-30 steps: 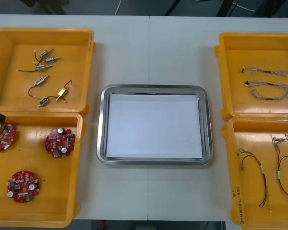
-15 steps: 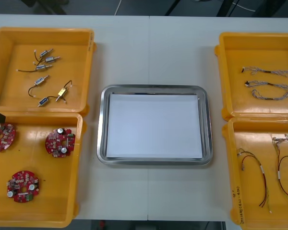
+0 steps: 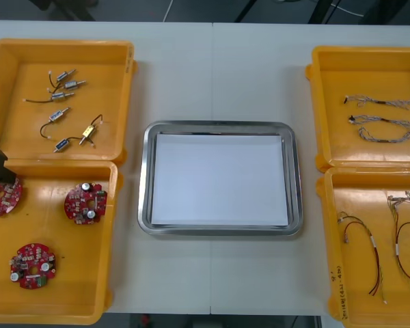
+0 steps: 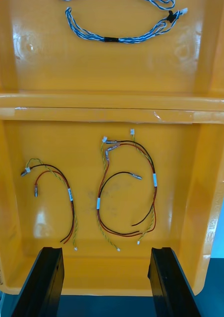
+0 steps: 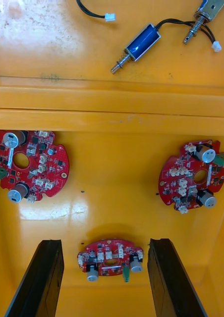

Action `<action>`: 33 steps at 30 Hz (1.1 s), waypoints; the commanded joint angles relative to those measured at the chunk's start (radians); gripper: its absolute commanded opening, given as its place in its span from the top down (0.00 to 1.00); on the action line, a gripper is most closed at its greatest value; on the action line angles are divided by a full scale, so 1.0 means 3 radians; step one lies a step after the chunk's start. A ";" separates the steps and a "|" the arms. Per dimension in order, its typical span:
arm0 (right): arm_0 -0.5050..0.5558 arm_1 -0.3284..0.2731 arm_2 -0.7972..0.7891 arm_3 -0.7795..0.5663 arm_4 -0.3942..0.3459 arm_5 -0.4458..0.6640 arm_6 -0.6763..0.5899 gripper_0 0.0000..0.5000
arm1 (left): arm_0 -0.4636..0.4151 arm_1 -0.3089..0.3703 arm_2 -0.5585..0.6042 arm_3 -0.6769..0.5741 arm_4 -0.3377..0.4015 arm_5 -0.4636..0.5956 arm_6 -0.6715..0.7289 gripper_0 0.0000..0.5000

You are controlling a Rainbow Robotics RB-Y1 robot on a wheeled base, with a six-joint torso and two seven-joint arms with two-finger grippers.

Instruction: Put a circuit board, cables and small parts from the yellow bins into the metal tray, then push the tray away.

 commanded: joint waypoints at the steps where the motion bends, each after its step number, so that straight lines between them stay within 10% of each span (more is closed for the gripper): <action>1: -0.0041 0.0047 -0.0047 -0.0065 0.0020 0.0070 -0.0127 0.00 | 0.0260 0.0016 -0.0019 -0.0230 0.0052 -0.0232 0.0413 0.00; 14: 0.0296 0.0144 -0.0160 -0.0085 0.0040 -0.0022 -0.0075 0.00 | 0.0741 0.0042 -0.0019 -0.0553 0.0175 -0.0528 0.0433 0.00; 33: 0.1549 0.0231 -0.0201 -0.0407 0.0296 -0.1116 -0.0035 0.00 | 0.1707 0.0057 -0.0188 -0.0864 0.0175 -0.1546 0.0295 0.00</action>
